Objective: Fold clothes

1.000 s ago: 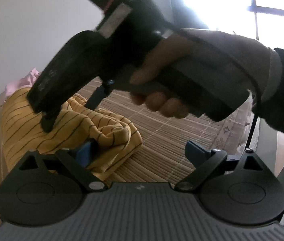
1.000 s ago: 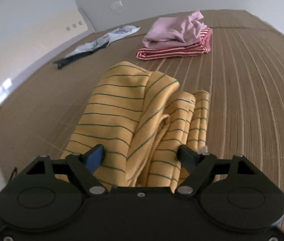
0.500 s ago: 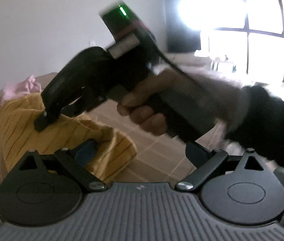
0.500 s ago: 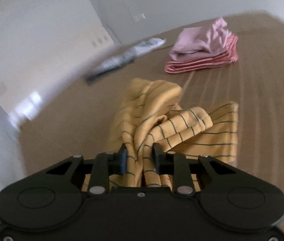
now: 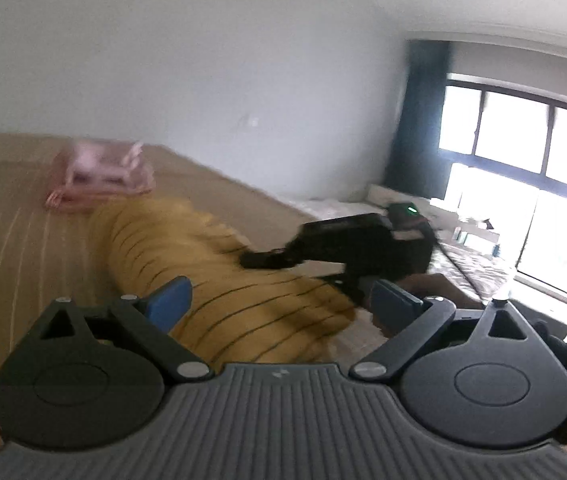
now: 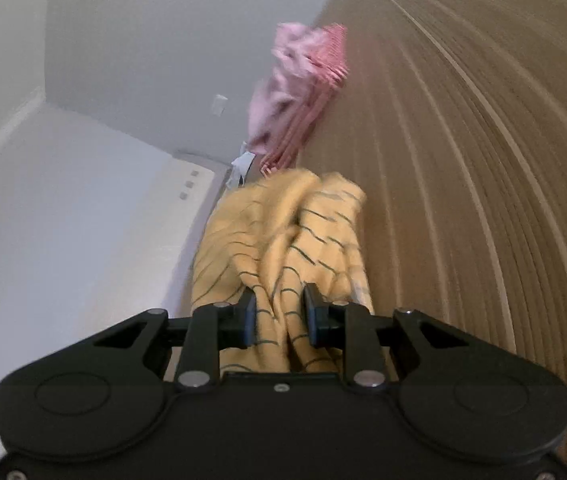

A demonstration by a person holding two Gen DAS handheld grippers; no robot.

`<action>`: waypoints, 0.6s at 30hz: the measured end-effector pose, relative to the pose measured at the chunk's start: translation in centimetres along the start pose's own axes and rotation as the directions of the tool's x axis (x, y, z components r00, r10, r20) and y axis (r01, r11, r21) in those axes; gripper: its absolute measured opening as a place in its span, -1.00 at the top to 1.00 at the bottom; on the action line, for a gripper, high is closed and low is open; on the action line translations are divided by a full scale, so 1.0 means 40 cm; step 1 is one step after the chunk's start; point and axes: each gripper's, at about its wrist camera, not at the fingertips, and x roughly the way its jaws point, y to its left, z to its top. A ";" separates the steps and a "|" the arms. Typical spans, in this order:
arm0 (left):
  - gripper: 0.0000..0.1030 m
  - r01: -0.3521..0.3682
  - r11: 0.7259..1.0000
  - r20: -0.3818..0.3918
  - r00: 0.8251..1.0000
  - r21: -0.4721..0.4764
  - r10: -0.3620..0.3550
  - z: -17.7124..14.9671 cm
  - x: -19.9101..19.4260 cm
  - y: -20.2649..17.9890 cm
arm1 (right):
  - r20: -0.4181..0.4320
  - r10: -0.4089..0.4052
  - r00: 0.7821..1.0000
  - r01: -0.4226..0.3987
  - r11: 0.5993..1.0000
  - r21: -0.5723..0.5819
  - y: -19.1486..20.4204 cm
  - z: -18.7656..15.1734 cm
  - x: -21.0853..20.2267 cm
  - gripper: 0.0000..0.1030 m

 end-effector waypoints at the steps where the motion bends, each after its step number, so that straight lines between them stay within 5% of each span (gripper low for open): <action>1: -0.91 -0.001 1.000 -0.010 1.000 -0.001 0.001 0.000 0.010 0.005 | -0.004 0.005 1.000 -0.005 1.000 0.016 -0.007 0.001 0.001 0.47; 6: -0.91 -0.004 1.000 -0.031 1.000 0.006 0.004 -0.006 0.037 0.006 | -0.019 -0.129 0.991 0.122 0.971 -0.206 0.082 0.015 0.002 0.04; 12: -0.92 -0.005 1.000 -0.046 0.999 0.017 0.006 -0.016 0.064 -0.001 | 0.068 -0.302 0.951 0.297 0.831 -0.471 0.216 0.012 0.024 -0.65; 18: -0.95 -0.007 1.000 -0.061 0.998 0.029 0.009 -0.025 0.090 -0.003 | 0.022 -0.362 0.932 0.328 0.817 -0.473 0.207 0.050 0.125 -0.65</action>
